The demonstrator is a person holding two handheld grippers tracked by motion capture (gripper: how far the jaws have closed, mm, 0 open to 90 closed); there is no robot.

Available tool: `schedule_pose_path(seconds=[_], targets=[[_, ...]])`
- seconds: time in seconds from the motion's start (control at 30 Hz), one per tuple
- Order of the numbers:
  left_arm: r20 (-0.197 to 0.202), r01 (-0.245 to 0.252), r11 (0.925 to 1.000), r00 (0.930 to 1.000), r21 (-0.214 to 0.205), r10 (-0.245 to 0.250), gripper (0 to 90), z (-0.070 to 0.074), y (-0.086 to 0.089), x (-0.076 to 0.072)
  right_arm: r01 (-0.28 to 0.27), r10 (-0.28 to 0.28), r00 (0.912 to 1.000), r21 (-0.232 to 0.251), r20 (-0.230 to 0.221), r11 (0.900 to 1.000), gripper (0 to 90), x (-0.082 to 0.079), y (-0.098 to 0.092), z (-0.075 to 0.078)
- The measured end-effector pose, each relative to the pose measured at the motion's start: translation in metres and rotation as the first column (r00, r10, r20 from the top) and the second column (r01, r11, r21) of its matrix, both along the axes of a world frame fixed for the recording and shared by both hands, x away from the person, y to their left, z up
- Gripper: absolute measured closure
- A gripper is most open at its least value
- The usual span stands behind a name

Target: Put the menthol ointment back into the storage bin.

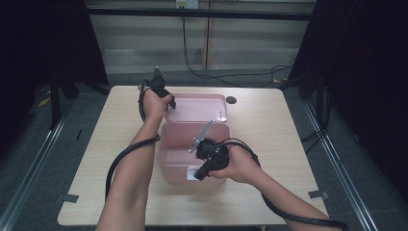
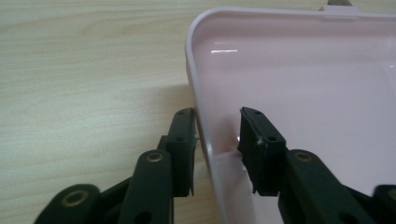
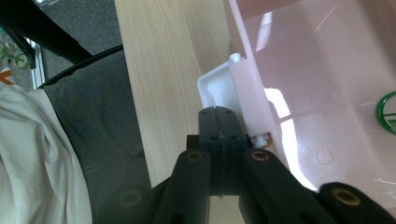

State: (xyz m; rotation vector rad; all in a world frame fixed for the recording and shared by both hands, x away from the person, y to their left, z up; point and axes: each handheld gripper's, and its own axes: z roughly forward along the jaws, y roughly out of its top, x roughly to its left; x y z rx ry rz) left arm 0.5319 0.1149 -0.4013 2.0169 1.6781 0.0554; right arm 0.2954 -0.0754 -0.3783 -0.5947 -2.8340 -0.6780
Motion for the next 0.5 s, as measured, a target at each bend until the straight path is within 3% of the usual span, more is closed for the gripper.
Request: schedule_pose_path(seconds=[0.3,0.5], targets=[[0.022,-0.011,0.9997,0.9997,0.023,0.011,58.6,0.0016,0.0031,0.0019,-0.003,0.003,1.0,0.004,-0.003,1.0,90.0,0.0002,-0.0007,-0.0004],[-0.008,-0.022,0.9996,0.9997,0.016,0.022,71.9,0.0023,0.0035,0.0022,-0.001,0.001,1.0,0.007,-0.006,1.0,90.0,0.0007,-0.0008,-0.0007]])
